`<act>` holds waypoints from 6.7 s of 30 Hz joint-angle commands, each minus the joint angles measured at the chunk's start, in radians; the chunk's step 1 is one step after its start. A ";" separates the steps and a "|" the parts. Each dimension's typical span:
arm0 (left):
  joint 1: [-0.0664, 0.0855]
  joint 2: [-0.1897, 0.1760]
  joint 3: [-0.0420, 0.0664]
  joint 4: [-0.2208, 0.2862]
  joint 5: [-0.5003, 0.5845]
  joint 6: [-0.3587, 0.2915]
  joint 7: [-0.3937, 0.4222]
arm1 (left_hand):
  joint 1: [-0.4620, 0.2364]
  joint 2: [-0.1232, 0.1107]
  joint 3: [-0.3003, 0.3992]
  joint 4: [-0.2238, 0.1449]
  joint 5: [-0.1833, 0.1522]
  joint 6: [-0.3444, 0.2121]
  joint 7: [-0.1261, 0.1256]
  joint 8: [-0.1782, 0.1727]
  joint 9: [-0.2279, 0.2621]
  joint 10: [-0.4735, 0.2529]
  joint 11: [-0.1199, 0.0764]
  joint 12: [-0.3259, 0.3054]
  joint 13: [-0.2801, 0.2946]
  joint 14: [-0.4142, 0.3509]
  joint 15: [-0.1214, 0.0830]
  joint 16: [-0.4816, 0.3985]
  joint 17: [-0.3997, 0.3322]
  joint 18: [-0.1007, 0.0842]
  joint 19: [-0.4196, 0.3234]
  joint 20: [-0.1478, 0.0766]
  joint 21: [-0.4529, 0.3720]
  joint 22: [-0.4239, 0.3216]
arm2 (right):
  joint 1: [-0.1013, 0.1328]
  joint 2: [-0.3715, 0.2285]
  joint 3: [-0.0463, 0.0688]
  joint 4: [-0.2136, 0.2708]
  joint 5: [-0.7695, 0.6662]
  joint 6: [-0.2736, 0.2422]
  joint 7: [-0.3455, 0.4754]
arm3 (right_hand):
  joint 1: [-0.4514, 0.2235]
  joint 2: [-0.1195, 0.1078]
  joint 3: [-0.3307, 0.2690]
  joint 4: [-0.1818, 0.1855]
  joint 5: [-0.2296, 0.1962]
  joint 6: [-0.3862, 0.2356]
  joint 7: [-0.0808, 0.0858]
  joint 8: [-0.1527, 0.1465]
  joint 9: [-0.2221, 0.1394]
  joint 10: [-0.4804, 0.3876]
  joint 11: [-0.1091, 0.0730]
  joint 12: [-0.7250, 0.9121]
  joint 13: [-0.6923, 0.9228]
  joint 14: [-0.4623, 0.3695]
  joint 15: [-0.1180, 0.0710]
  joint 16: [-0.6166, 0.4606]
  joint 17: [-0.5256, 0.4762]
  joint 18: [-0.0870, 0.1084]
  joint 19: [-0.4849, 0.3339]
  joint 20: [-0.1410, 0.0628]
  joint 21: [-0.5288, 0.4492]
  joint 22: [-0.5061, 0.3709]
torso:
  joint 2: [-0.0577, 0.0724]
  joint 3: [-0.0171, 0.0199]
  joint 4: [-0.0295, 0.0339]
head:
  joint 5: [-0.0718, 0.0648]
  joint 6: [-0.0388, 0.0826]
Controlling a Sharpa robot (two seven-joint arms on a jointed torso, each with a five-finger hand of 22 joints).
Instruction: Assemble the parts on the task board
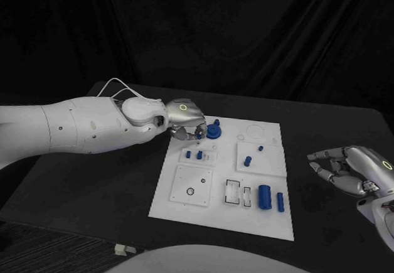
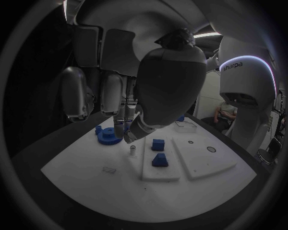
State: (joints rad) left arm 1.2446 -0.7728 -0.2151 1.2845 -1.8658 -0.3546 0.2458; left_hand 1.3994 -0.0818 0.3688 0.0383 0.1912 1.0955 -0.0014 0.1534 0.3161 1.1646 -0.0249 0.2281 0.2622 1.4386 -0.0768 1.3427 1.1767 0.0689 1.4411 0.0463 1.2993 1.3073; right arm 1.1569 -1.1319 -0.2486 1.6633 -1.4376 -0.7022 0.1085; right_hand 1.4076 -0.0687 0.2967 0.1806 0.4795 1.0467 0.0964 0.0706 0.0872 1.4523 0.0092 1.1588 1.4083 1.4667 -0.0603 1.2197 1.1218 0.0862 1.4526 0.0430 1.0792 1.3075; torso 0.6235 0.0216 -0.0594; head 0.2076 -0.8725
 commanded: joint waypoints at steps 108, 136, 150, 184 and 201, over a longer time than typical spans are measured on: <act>-0.032 0.027 0.000 -0.018 -0.001 0.083 -0.038 | -0.010 -0.001 0.008 -0.009 -0.040 0.036 0.034 -0.028 -0.003 0.022 0.002 -0.043 -0.034 -0.007 0.000 -0.032 -0.039 -0.006 -0.005 -0.003 -0.020 0.180 | -0.016 0.009 0.000 -0.009 -0.002 0.022 -0.022 | -0.007 -0.006 0.011 -0.002 0.002 0.007 -0.001 0.005 0.001 -0.005 -0.005 -0.011 -0.223 0.030 -0.006 -0.007 -0.006 0.004 -0.006 -0.002 -0.010 0.143 | -0.009 0.0041 0.0025 | 0.003 0.000; -0.033 0.045 0.000 -0.023 -0.001 0.088 -0.035 | -0.012 0.002 0.009 -0.008 -0.049 0.037 0.034 -0.031 -0.004 0.023 0.002 -0.047 -0.037 -0.010 0.000 -0.037 -0.045 -0.005 -0.007 -0.003 -0.025 0.179 | -0.018 0.012 0.000 -0.012 -0.002 0.025 -0.024 | -0.007 -0.006 0.011 -0.002 0.002 0.007 -0.001 0.005 0.001 -0.005 -0.005 -0.011 -0.223 0.030 -0.006 -0.007 -0.006 0.004 -0.006 -0.002 -0.010 0.143 | -0.008 0.0036 0.0012 | 0.000 0.000; -0.033 0.045 0.000 -0.031 -0.001 0.119 -0.064 | -0.036 -0.030 0.025 0.001 -0.104 -0.175 -0.036 -0.092 -0.059 -0.052 0.002 -0.108 -0.069 -0.030 0.000 -0.069 -0.086 -0.001 -0.021 -0.005 -0.054 0.172 | -0.019 0.010 0.000 -0.010 -0.002 0.027 -0.027 | -0.008 -0.006 0.013 -0.005 0.001 0.009 -0.001 0.005 0.001 -0.005 -0.005 -0.014 -0.225 0.030 -0.006 -0.010 -0.010 0.004 -0.007 -0.002 -0.014 0.142 | -0.008 0.0040 0.0010 | 0.002 0.000; -0.009 -0.127 0.000 -0.005 0.493 -0.216 0.122 | -0.508 0.143 -0.341 0.253 -0.149 -0.213 0.056 -0.066 -0.113 -0.407 0.079 0.064 0.114 -0.684 0.134 -0.768 -0.601 0.067 -0.693 0.096 -1.028 -0.124 | 0.152 0.013 0.001 0.045 -0.002 0.001 -0.063 | -0.074 -0.032 -0.006 0.058 -0.194 0.012 0.000 0.001 0.001 -0.140 -0.001 -0.423 -0.542 0.004 -0.002 -0.125 -0.143 0.025 -0.041 0.003 -0.160 0.103 | -0.004 -0.0061 0.0068 | -0.004 0.000; 0.007 -0.127 0.000 0.095 1.661 0.430 0.359 | -0.355 -0.087 -0.532 0.262 -0.141 -0.907 -0.030 -0.128 -0.285 -1.119 0.002 -0.211 -0.223 -1.439 0.207 -1.343 -1.177 0.018 -1.364 0.191 -1.263 -0.823 | 0.203 0.136 0.001 -0.078 -0.070 0.326 -0.094 | 0.079 -0.086 0.025 -0.015 -0.198 -0.117 0.034 0.002 -0.012 -0.575 0.078 -0.920 -0.953 -0.064 0.035 -0.209 -0.233 0.050 -0.110 0.039 -0.398 0.050 | 0.001 -0.0396 0.0487 | -0.062 0.000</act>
State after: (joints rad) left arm 1.2485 -0.9035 -0.2160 1.3687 -0.4753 -0.0890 0.5282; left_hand 1.0450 -0.1397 -0.1489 0.2999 0.0475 0.2024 -0.0247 0.0284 0.0346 0.0538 -0.0201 0.0218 0.0446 -0.0002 0.1249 0.0060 0.0022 0.0758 0.0860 0.2355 0.0416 0.5117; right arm 1.3573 -0.9994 -0.2482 1.5930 -1.4567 -0.5116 0.0553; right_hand 1.4788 -0.1520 0.3167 0.1742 0.2876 0.9275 0.1239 0.0667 0.0724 0.8806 0.0875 0.2553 0.4864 1.3943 -0.0202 0.9819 0.8622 0.1494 1.3303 0.0840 0.6481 1.3065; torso 0.6233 -0.0088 -0.0240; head 0.1584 -0.8725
